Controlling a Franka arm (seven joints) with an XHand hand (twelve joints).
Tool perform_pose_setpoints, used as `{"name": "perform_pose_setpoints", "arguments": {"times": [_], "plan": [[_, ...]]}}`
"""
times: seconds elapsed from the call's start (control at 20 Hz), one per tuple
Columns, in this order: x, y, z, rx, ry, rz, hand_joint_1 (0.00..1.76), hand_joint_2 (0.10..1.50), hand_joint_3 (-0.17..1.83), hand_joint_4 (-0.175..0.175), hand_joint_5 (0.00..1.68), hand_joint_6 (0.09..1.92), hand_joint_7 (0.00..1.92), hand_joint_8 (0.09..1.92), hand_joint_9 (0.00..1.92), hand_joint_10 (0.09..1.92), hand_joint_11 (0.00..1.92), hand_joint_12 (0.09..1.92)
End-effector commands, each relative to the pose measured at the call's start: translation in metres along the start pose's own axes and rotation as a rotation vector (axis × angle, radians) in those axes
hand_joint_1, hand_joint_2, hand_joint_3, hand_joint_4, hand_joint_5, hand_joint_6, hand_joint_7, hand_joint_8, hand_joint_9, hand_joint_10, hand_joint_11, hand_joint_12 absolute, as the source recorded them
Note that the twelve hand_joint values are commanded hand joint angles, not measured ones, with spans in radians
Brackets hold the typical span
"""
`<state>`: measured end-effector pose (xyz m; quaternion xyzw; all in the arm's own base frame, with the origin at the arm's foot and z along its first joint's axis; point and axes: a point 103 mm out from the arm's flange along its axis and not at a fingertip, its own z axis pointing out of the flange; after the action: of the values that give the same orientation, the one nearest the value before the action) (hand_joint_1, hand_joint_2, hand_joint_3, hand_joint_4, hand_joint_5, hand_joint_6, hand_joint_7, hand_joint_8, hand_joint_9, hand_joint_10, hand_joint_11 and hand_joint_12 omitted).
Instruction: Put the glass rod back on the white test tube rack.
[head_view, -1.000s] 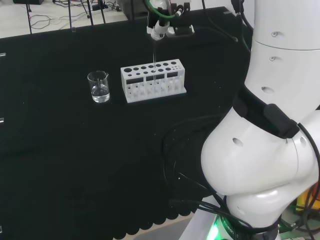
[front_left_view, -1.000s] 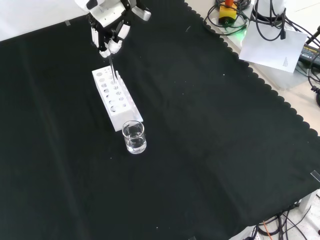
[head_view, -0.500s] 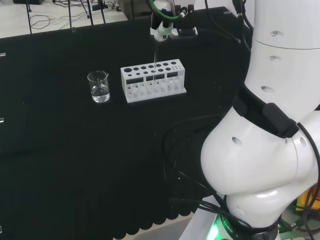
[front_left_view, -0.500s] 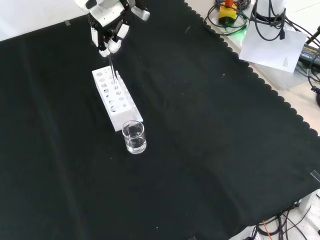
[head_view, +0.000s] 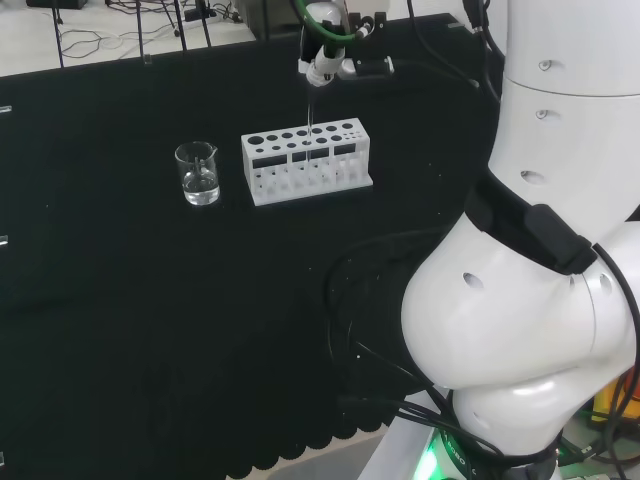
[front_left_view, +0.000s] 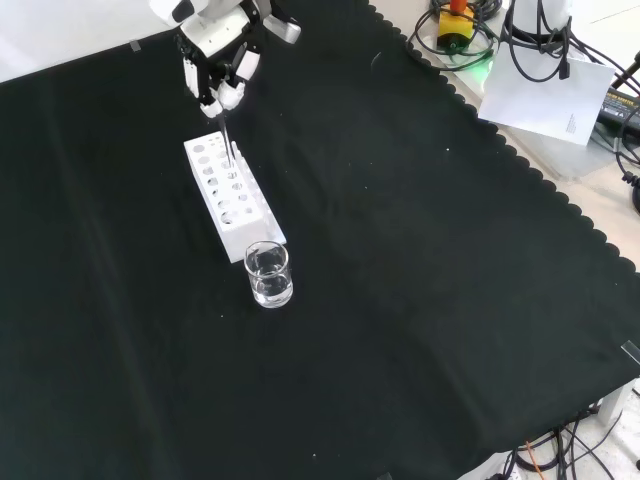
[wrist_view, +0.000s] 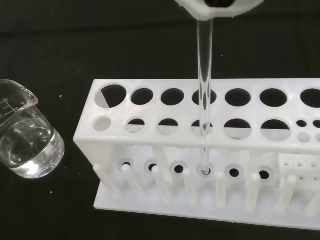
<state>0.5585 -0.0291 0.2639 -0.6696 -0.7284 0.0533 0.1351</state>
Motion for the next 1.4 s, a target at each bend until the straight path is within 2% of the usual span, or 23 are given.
{"name": "perform_pose_setpoints", "arguments": {"times": [0.05, 0.1, 0.2, 0.3, 0.45, 0.85, 1.4], "plan": [[0.004, 0.0, 0.002, 0.024, 0.004, 0.005, 1.34, 1.09, -0.17, -0.175, 1.07, 0.65, 1.26, 0.8, 1.73, 0.75, 1.76, 0.64], [0.004, 0.0, 0.001, 0.028, 0.0, 0.006, 1.37, 1.09, -0.17, -0.175, 0.95, 0.78, 1.22, 0.78, 1.73, 0.74, 1.77, 0.62], [0.004, -0.001, 0.002, 0.032, -0.015, 0.01, 1.44, 1.02, -0.17, -0.175, 0.72, 0.96, 1.0, 0.93, 1.74, 0.74, 1.78, 0.6], [0.004, -0.002, 0.003, 0.038, -0.033, 0.018, 1.47, 0.98, -0.17, -0.175, 0.58, 1.04, 0.85, 1.01, 1.74, 0.75, 1.8, 0.61], [0.003, -0.002, 0.004, 0.047, -0.042, 0.022, 1.5, 0.95, -0.17, -0.175, 0.47, 1.06, 0.76, 1.01, 1.75, 0.78, 1.83, 0.66], [0.002, -0.003, -0.004, 0.038, -0.056, 0.037, 1.51, 0.92, -0.17, -0.175, 0.41, 1.03, 0.71, 0.97, 1.76, 0.82, 1.85, 0.72], [-0.016, -0.007, -0.02, 0.008, -0.016, 0.074, 1.5, 0.92, -0.17, -0.175, 0.41, 1.01, 0.68, 0.95, 1.76, 0.82, 1.85, 0.73]]}}
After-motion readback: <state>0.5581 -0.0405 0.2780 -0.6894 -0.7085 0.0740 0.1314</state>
